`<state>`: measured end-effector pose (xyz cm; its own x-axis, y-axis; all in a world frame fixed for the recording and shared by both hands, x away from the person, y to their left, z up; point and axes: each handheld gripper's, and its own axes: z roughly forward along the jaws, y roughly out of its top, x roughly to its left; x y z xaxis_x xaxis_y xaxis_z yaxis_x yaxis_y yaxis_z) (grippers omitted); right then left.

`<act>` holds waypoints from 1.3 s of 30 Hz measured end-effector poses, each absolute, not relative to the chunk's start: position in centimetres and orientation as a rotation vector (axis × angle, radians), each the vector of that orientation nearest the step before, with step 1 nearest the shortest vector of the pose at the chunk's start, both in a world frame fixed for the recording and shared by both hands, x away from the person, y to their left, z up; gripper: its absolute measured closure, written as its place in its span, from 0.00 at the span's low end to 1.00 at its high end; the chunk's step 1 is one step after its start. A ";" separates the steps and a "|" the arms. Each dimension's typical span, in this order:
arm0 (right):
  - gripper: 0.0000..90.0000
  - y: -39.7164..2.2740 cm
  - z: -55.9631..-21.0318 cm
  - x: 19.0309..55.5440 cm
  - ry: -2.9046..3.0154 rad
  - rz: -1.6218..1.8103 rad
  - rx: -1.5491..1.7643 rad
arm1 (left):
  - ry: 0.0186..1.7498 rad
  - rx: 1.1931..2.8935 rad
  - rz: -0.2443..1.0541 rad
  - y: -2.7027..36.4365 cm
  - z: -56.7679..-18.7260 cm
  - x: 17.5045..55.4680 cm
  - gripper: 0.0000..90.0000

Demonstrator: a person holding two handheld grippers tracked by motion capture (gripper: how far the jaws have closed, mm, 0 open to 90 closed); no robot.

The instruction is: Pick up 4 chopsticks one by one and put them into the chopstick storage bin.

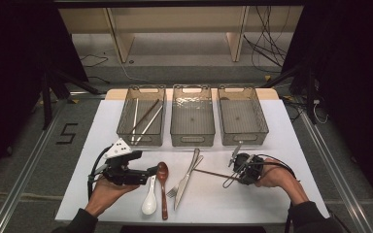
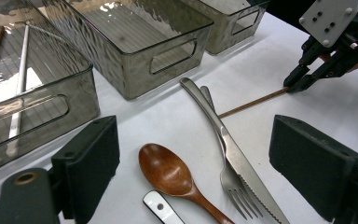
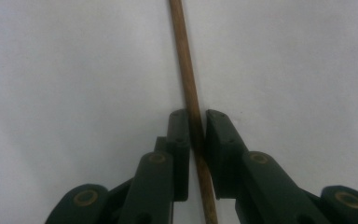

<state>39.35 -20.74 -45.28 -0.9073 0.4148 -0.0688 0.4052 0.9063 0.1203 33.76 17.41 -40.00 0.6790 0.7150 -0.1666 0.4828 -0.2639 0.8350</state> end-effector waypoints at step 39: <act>0.95 -21.2 -42.9 38.1 2.962 0.334 0.518 | 0.912 1.953 0.278 17.0 -40.2 33.9 0.17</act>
